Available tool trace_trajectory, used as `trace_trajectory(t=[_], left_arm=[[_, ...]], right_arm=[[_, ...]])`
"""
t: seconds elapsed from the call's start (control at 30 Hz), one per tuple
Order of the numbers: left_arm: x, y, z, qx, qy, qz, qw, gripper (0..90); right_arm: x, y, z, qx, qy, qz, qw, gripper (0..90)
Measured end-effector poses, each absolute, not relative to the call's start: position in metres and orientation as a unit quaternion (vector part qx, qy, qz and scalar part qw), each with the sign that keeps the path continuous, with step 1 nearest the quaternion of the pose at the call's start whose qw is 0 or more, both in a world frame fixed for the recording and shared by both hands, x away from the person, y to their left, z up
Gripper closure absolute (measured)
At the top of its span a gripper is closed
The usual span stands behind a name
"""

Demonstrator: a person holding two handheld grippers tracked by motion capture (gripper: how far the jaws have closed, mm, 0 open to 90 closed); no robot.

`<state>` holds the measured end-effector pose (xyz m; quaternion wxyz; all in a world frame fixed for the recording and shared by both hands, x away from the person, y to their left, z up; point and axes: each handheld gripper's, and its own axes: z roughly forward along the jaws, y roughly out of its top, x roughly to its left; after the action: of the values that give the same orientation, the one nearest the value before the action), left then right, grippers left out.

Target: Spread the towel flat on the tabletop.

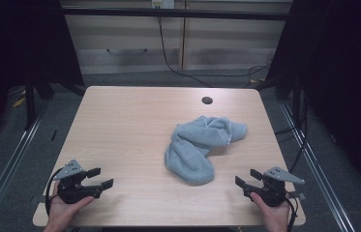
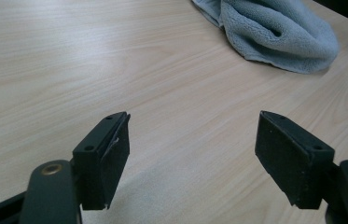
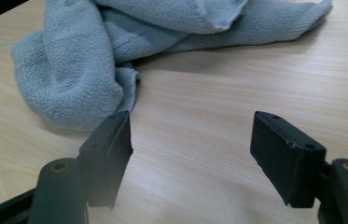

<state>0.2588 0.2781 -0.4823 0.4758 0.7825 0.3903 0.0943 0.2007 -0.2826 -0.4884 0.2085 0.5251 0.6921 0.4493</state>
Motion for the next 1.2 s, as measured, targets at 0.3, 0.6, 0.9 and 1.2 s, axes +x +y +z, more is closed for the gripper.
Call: trace_trajectory(t=[0.3,0.6,0.9,1.2], left_arm=[[0.258,0.274,-0.482,0.788,0.379,0.084,0.478,29.8],[0.263,0.264,-0.470,0.784,0.373,0.087,0.489,30.1],[0.263,0.255,-0.466,0.796,0.357,0.094,0.479,28.9],[0.260,0.251,-0.465,0.801,0.345,0.088,0.482,29.3]], right_arm=[[0.211,-0.270,-0.483,0.505,0.723,0.440,0.170,35.3],[0.269,-0.229,-0.469,0.453,0.764,0.440,0.133,34.9],[0.302,-0.187,-0.485,0.422,0.794,0.429,0.084,55.3],[0.280,-0.147,-0.467,0.358,0.811,0.459,0.059,84.5]])
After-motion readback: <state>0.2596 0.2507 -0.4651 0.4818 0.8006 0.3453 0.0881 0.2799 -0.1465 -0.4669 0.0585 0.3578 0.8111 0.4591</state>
